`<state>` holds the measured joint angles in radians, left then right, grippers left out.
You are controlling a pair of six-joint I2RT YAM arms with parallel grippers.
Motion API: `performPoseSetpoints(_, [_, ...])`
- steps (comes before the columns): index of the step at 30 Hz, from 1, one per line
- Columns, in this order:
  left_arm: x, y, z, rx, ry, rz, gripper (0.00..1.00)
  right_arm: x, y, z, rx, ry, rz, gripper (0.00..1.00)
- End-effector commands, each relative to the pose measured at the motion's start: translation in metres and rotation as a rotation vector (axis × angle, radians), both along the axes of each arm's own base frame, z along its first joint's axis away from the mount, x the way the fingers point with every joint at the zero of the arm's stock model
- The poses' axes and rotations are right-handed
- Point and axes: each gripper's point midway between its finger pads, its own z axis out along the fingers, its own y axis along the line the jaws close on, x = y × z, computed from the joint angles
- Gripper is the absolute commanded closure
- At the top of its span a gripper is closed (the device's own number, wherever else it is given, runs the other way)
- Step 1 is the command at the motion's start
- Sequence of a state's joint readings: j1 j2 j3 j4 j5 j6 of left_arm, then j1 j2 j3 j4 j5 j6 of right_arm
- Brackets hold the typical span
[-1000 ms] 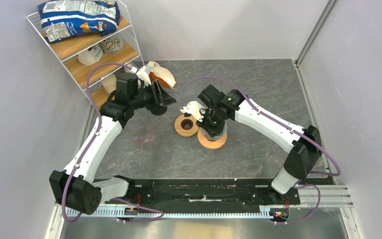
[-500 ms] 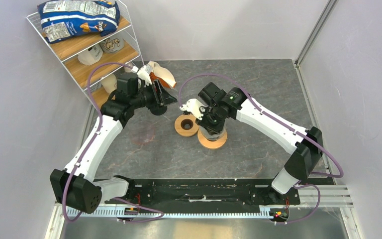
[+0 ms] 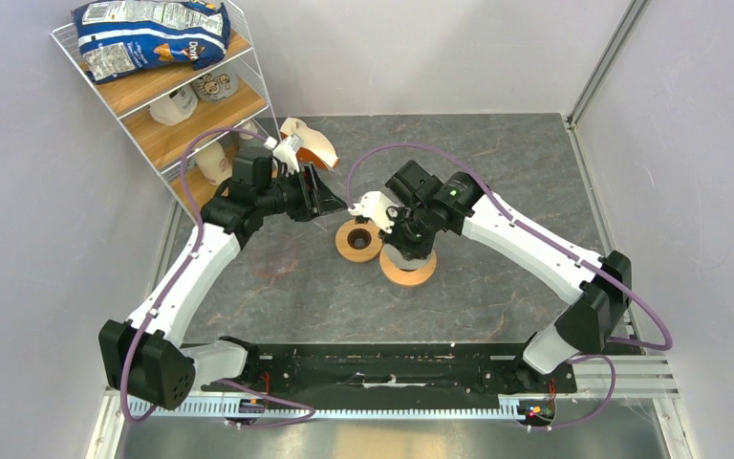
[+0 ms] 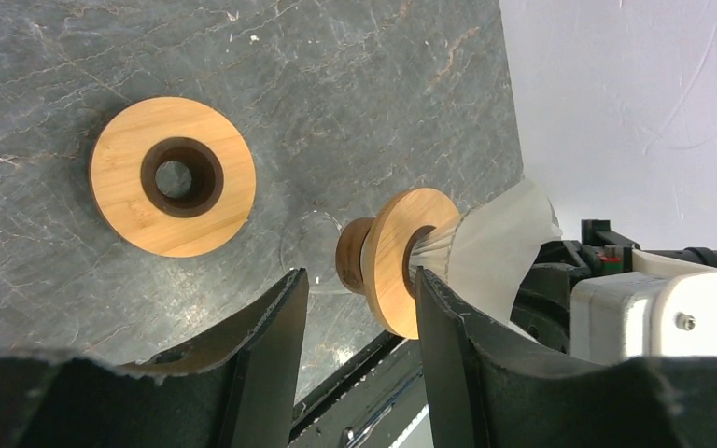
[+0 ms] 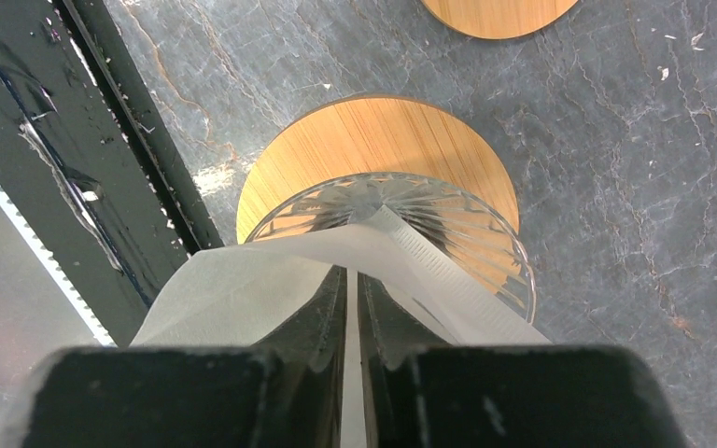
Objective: Place the coffee filter in the dripper
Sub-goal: Place the coffee filter in the coffee dripper.
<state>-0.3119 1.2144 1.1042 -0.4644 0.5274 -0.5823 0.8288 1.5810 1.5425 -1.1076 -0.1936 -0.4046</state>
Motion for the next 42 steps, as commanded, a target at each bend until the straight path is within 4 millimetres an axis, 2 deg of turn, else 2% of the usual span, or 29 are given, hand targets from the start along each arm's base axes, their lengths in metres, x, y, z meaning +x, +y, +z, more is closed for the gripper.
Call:
performPoseSetpoints(1, [-0.003, -0.004, 0.004, -0.006, -0.045, -0.042, 0.46, 0.002, 0.004, 0.023, 0.060, -0.060, 0.014, 0.81])
performPoseSetpoints(5, [-0.005, -0.005, 0.005, -0.006, -0.051, -0.052, 0.46, 0.002, 0.004, 0.028, 0.067, -0.065, 0.004, 0.75])
performPoseSetpoints(9, [-0.008, -0.007, 0.006, -0.007, -0.058, -0.065, 0.46, 0.000, 0.007, 0.040, 0.104, -0.076, 0.002, 0.75])
performPoseSetpoints(17, [-0.016, -0.018, 0.016, -0.046, -0.086, -0.129, 0.46, -0.002, 0.006, 0.080, 0.211, -0.152, -0.021, 0.75])
performPoseSetpoints(22, [-0.031, -0.035, 0.031, -0.095, -0.132, -0.249, 0.40, -0.001, -0.003, 0.111, 0.325, -0.186, -0.131, 0.75])
performPoseSetpoints(25, [-0.043, -0.049, 0.041, -0.146, -0.155, -0.348, 0.47, 0.005, -0.018, 0.124, 0.434, -0.123, -0.254, 0.76])
performPoseSetpoints(27, [-0.051, -0.058, 0.047, -0.179, -0.163, -0.404, 0.56, 0.007, -0.026, 0.129, 0.489, -0.067, -0.317, 0.78])
performPoseSetpoints(29, [-0.059, -0.068, 0.052, -0.196, -0.172, -0.463, 0.63, 0.006, -0.030, 0.130, 0.522, -0.016, -0.341, 0.79])
performPoseSetpoints(31, [-0.067, -0.078, 0.053, -0.190, -0.178, -0.509, 0.68, 0.002, -0.031, 0.122, 0.523, 0.025, -0.342, 0.80])
performPoseSetpoints(36, [-0.079, -0.097, 0.051, -0.193, -0.167, -0.595, 0.72, -0.005, -0.024, 0.111, 0.554, 0.090, -0.322, 0.81])
performPoseSetpoints(39, [-0.088, -0.110, 0.042, -0.180, -0.152, -0.642, 0.73, -0.008, -0.022, 0.097, 0.539, 0.137, -0.321, 0.82])
performPoseSetpoints(42, [-0.084, -0.117, 0.028, -0.142, -0.131, -0.632, 0.73, -0.006, -0.023, 0.083, 0.513, 0.145, -0.328, 0.83])
